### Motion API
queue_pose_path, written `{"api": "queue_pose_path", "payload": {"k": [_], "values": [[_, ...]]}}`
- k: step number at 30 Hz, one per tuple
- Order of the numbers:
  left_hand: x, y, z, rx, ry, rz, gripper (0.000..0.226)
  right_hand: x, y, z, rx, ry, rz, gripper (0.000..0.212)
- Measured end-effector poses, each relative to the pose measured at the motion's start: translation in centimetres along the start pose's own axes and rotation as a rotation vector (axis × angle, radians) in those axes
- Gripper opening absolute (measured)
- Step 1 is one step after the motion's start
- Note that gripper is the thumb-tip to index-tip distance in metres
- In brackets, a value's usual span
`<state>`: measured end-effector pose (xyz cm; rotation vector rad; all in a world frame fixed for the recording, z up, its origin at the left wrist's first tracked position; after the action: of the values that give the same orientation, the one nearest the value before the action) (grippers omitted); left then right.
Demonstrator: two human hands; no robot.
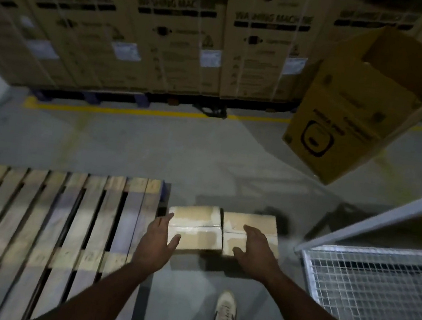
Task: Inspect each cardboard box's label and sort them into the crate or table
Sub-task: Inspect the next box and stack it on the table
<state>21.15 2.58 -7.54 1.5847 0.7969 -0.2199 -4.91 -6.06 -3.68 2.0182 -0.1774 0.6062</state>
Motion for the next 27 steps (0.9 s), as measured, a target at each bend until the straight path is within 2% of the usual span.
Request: {"api": "queue_pose_path", "payload": {"k": [6, 12, 18, 22, 24, 27], "values": [[3.4, -4.2, 5.5, 0.031, 0.163, -0.04, 0.062, -2.6, -4.5, 9.7, 0.155, -0.104, 0.074, 0.068], [9.6, -13.3, 11.7, 0.037, 0.387, -0.104, 0.061, -6.9, -13.4, 18.8, 0.241, -0.295, 0.207, 0.066], [19.6, -24.2, 17.1, 0.108, 0.482, -0.136, 0.062, -11.5, -23.7, 27.8, 0.238, -0.358, 0.286, 0.055], [25.6, -30.8, 20.7, 0.069, 0.531, -0.145, 0.06, -15.3, -32.0, 33.5, 0.193, -0.37, 0.306, 0.056], [28.7, -33.8, 22.0, 0.057, 0.562, -0.172, 0.06, -18.5, -36.7, 35.8, 0.187, -0.392, 0.313, 0.061], [34.3, -38.2, 22.8, 0.08, 0.667, -0.176, 0.072, -21.5, -41.6, 37.2, 0.166, -0.414, 0.293, 0.078]]}}
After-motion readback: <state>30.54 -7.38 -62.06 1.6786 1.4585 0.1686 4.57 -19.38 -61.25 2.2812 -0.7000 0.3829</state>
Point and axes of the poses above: each hand's wrist, its own z-axis towards the middle knuckle, its own y-axis out of the back of the hand, x = y × z, the point moved 1 cm from there along z, towards the middle knuckle, and after that the axes turned 2 degrees about -x, right-handed, at the moved point
